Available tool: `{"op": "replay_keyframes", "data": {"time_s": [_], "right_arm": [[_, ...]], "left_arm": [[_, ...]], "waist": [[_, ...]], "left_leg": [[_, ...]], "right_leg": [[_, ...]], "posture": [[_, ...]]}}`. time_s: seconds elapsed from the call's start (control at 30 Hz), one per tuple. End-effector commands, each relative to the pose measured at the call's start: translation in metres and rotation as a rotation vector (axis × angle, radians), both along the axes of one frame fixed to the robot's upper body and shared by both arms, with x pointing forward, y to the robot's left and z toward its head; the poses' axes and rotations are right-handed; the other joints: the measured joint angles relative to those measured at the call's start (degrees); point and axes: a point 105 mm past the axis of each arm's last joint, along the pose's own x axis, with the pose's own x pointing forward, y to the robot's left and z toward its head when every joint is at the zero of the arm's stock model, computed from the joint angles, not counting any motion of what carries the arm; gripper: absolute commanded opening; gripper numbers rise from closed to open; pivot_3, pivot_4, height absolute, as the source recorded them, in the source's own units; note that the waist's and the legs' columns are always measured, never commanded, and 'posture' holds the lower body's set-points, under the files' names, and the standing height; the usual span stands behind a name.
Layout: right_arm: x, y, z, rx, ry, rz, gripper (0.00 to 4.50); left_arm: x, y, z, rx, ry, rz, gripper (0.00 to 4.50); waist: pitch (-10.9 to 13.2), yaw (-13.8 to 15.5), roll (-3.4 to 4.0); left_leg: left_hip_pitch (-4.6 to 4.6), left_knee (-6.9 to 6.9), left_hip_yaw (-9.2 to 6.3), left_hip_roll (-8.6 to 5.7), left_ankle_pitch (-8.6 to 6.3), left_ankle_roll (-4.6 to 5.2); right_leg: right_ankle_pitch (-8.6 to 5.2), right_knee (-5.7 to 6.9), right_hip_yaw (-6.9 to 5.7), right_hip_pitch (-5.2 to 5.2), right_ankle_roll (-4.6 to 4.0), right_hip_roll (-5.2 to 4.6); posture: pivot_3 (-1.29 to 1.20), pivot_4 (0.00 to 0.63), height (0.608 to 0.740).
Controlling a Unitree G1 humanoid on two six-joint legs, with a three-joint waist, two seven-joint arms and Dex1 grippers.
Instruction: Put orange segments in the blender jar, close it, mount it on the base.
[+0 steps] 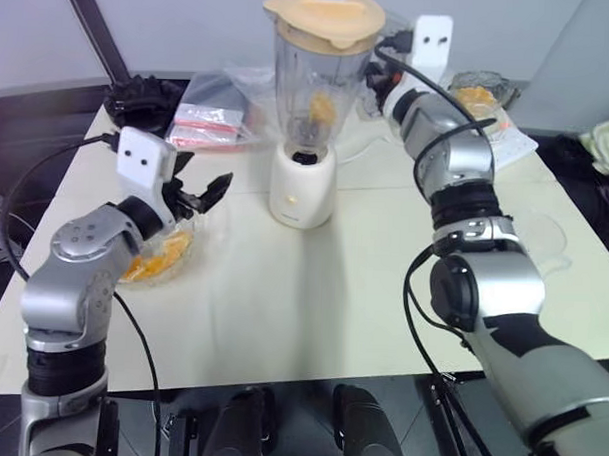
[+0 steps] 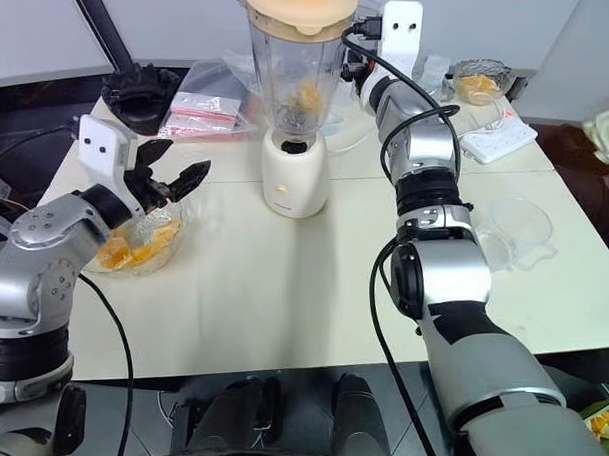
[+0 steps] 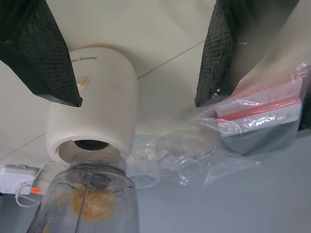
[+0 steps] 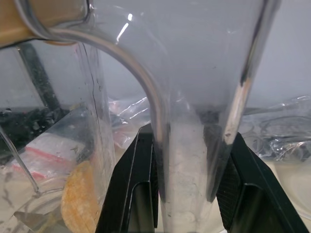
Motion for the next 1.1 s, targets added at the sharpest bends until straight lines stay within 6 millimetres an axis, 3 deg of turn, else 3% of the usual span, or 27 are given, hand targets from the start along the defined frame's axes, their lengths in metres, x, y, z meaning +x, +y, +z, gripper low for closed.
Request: {"op": "replay_keyframes", "data": {"time_s": [0.03, 0.5, 0.7, 1.1], "right_arm": [[-0.012, 0.006, 0.026, 0.009, -0.089, 0.018, 0.93], [-0.021, 0.009, 0.001, -0.055, -0.021, 0.017, 0.93], [-0.016, 0.009, -0.019, -0.124, 0.054, -0.007, 0.93], [-0.009, 0.01, -0.035, -0.138, 0.126, -0.004, 0.93]], "left_arm": [[-0.002, 0.002, 0.011, 0.018, -0.046, 0.007, 3.92], [-0.019, -0.016, 0.008, -0.027, 0.018, -0.174, 3.92], [-0.02, -0.019, 0.004, -0.025, 0.034, -0.186, 3.92], [-0.023, -0.024, -0.002, -0.049, 0.058, -0.212, 3.92]], "waist": [[0.0, 0.03, -0.01], [-0.01, -0.01, -0.02], [-0.03, 0.0, -0.04], [-0.06, 0.01, -0.1]], "left_leg": [[0.0, -0.07, 0.0, 0.0, 0.04, -0.06], [0.0, -0.12, 0.0, 0.02, 0.09, -0.11], [0.01, -0.14, 0.02, 0.01, 0.09, -0.11], [0.24, -0.11, 0.0, 0.02, 0.1, -0.13]], "right_leg": [[0.0, 0.0, 0.0, -0.02, 0.0, 0.0], [0.02, 0.05, 0.0, -0.09, -0.03, 0.03], [0.02, 0.02, 0.0, -0.07, -0.03, 0.05], [0.02, 0.04, 0.0, 0.17, -0.04, 0.07]], "posture": [[0.0, 0.15, 0.74], [0.0, 0.15, 0.74], [0.0, 0.15, 0.74], [0.0, 0.15, 0.74]]}}
